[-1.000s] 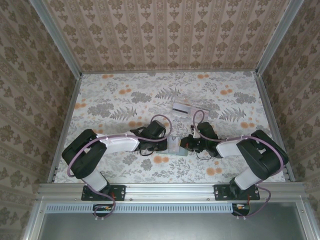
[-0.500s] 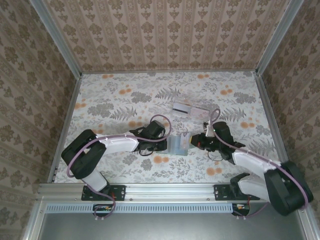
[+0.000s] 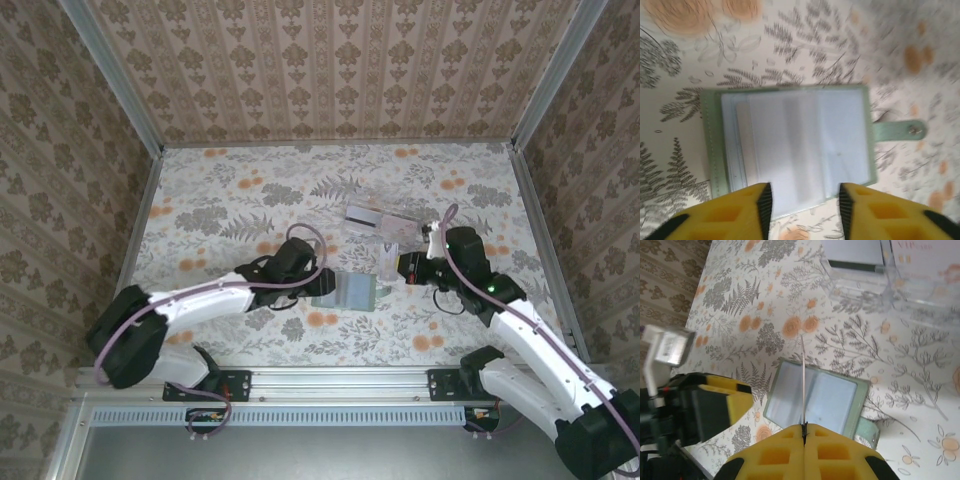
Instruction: Take the credit cards out of the card holder
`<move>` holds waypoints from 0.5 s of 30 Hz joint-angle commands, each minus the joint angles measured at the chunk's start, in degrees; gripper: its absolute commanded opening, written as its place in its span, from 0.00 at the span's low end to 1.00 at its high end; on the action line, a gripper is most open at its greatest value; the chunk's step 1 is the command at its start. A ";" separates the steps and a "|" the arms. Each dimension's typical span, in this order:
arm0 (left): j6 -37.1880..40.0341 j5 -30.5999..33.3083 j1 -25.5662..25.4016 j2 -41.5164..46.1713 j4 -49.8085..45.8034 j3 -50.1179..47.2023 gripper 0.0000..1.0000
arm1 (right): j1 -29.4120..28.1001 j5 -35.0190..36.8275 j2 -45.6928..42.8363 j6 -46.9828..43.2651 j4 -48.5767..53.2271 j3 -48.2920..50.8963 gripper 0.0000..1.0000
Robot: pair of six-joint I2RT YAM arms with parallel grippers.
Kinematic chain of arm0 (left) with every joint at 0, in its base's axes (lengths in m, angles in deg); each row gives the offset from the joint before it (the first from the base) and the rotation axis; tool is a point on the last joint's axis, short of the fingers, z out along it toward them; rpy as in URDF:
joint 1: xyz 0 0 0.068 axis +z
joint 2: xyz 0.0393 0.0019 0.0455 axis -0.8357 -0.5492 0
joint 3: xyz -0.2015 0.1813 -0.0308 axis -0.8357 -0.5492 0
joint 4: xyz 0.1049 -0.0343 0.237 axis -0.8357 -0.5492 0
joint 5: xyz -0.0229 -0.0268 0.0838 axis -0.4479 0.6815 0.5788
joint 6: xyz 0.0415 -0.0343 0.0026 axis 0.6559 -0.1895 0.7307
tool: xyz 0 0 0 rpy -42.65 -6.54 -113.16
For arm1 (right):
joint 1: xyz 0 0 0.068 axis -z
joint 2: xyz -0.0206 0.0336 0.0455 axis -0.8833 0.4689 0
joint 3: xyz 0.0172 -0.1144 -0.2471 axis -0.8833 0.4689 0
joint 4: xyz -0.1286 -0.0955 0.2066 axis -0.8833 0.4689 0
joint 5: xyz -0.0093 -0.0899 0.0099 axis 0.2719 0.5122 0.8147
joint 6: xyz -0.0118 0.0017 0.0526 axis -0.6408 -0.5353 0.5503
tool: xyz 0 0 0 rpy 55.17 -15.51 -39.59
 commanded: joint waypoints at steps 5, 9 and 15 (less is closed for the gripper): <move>-0.22 8.60 0.63 18.36 -5.63 -6.49 0.98 | -6.26 11.34 11.91 -13.36 9.30 -16.03 0.00; -0.55 11.13 1.18 27.90 -8.42 -10.37 1.00 | -9.94 15.68 19.91 -22.72 12.37 -24.42 0.00; -2.64 14.89 1.97 42.66 -14.74 -15.56 1.00 | -11.30 16.91 28.03 -39.79 10.73 -31.48 0.00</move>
